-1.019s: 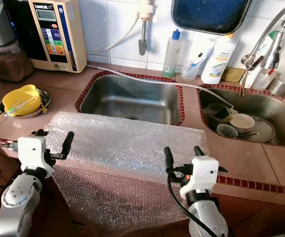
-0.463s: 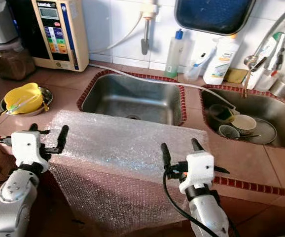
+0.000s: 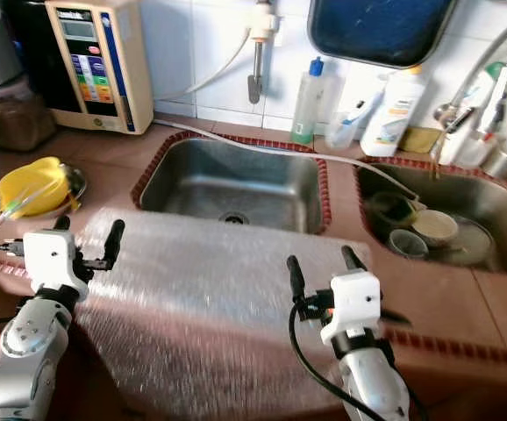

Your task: Kitchen organization

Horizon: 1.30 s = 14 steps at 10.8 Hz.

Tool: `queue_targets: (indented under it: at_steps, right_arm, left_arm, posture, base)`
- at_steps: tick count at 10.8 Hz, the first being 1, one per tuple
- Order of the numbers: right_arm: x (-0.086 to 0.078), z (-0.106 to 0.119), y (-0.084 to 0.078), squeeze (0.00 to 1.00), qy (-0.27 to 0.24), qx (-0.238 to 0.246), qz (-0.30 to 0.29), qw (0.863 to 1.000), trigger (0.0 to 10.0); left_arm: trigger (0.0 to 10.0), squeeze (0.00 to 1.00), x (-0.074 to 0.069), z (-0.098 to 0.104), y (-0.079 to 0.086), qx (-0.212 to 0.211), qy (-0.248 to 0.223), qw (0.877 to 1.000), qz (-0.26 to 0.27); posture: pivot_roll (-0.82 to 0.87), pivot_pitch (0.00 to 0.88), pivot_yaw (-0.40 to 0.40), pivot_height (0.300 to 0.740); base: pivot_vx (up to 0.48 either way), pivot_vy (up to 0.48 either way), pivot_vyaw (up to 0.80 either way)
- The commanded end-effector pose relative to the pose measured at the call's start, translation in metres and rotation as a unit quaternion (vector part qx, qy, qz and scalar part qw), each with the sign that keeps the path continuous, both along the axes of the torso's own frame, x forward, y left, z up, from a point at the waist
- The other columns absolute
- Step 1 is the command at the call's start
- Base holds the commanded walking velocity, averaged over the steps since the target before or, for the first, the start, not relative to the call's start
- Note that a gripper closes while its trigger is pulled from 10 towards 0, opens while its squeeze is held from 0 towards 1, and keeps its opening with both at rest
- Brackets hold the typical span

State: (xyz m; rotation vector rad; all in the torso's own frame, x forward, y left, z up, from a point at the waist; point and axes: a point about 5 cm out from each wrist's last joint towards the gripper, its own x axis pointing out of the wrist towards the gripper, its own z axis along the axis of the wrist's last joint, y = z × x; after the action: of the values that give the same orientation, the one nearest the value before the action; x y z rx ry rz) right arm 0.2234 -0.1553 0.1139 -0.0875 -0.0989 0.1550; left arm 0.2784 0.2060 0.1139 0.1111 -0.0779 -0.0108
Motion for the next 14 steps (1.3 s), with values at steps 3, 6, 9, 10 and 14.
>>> queue_targets:
  at_steps: [3,6,9,10,14]
  right_arm:
    - [-0.004,-0.004,0.001,0.00,0.006,-0.008,0.002,1.000,10.0]
    - [-0.005,-0.004,0.000,0.00,0.005,-0.013,0.002,1.000,10.0]
    - [-0.006,-0.005,-0.001,0.00,0.006,-0.020,0.004,1.000,10.0]
    - [-0.005,-0.005,0.000,0.00,0.006,-0.022,0.004,1.000,10.0]
    - [-0.003,-0.003,0.000,0.00,-0.002,-0.032,0.003,0.999,10.0]
  left_arm:
    - [10.0,0.00,0.001,-0.001,-0.003,0.002,0.003,1.000,-0.010]
    - [10.0,0.00,0.000,-0.003,-0.003,0.006,0.005,1.000,-0.013]
    - [10.0,0.00,-0.006,-0.005,-0.003,0.013,0.007,1.000,-0.013]
    - [10.0,0.00,-0.009,-0.008,-0.003,0.024,0.013,1.000,-0.015]
    - [10.0,0.00,-0.008,-0.008,-0.001,0.002,0.022,1.000,-0.017]
  posture:
    - [0.10,0.000,-0.047,0.740]
    - [0.10,0.000,-0.051,0.740]
    - [0.10,0.000,-0.057,0.740]
    - [0.10,0.000,-0.061,0.740]
    - [0.11,0.000,-0.060,0.740]
  base:
    - [0.323,0.000,0.00]
    - [0.091,0.000,0.00]
    - [0.000,0.000,0.00]
    - [0.000,0.000,0.00]
    - [0.000,0.072,0.00]
